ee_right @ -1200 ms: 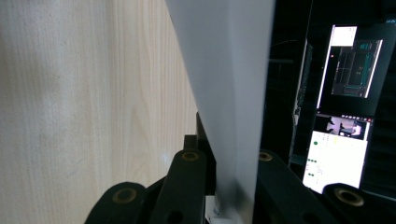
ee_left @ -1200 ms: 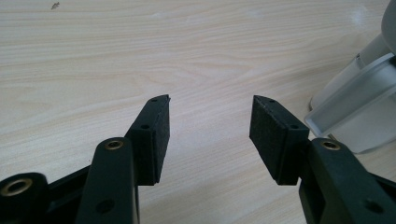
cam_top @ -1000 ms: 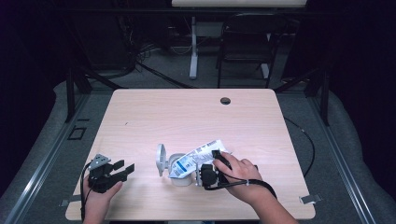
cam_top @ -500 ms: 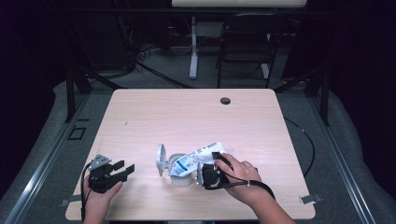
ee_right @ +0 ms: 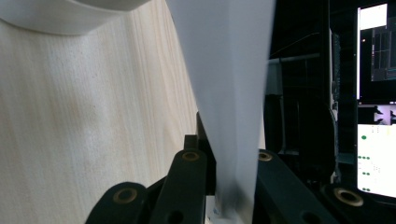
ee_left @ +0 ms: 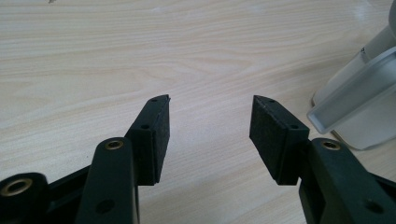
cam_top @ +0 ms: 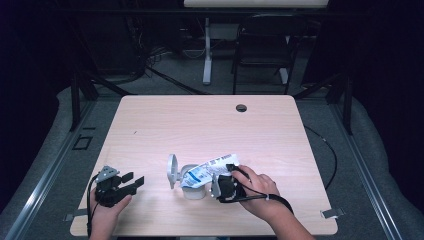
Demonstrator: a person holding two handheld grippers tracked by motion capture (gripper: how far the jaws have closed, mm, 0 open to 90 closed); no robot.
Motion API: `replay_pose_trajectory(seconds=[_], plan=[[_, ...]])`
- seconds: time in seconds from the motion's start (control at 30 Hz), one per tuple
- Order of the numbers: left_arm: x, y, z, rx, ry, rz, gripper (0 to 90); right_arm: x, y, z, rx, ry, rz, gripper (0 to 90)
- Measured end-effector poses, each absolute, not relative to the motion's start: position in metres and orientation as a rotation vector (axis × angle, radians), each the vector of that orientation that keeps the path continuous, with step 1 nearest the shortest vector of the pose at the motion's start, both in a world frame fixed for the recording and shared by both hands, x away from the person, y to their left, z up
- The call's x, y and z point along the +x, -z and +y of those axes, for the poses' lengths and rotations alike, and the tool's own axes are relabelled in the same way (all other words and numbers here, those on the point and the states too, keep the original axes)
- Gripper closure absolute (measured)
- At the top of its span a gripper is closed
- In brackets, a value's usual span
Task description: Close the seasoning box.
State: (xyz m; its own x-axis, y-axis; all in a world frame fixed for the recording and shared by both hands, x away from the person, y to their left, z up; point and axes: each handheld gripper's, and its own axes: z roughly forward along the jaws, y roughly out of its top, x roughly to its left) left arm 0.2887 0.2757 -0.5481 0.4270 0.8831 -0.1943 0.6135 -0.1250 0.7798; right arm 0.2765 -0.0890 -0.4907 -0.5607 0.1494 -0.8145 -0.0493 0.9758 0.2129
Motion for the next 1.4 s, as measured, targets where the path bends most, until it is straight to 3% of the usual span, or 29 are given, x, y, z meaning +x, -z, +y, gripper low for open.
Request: replay_pose_trajectory(seconds=[1.4], plan=[[0.289, 0.551, 0.275, 1.838, -0.409, 1.290, 48.2, 0.275, 0.499, -0.097, 0.263, -0.498, 2.207, 89.1]])
